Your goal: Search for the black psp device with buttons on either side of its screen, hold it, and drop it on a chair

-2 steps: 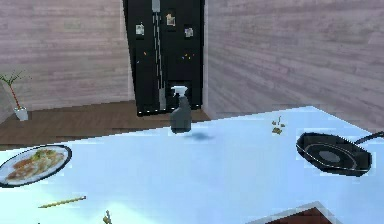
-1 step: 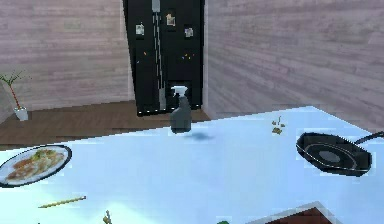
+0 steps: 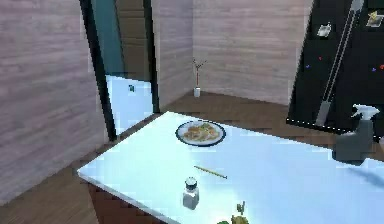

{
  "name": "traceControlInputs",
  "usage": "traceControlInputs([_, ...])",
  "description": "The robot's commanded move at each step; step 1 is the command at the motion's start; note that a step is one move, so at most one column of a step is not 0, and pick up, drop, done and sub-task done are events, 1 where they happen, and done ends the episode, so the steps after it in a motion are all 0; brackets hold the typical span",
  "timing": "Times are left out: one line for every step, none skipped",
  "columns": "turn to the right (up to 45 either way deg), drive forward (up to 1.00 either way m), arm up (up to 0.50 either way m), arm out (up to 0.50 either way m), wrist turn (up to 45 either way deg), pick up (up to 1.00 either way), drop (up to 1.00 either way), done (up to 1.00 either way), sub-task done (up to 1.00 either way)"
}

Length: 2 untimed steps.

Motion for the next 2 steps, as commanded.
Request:
traceControlInputs([-45.0,0.0,0.0,0.0,0.0,0.0,0.0,0.0,0.0])
traceControlInputs([-6.0,0.0,0.0,0.0,0.0,0.0,0.0,0.0,0.0])
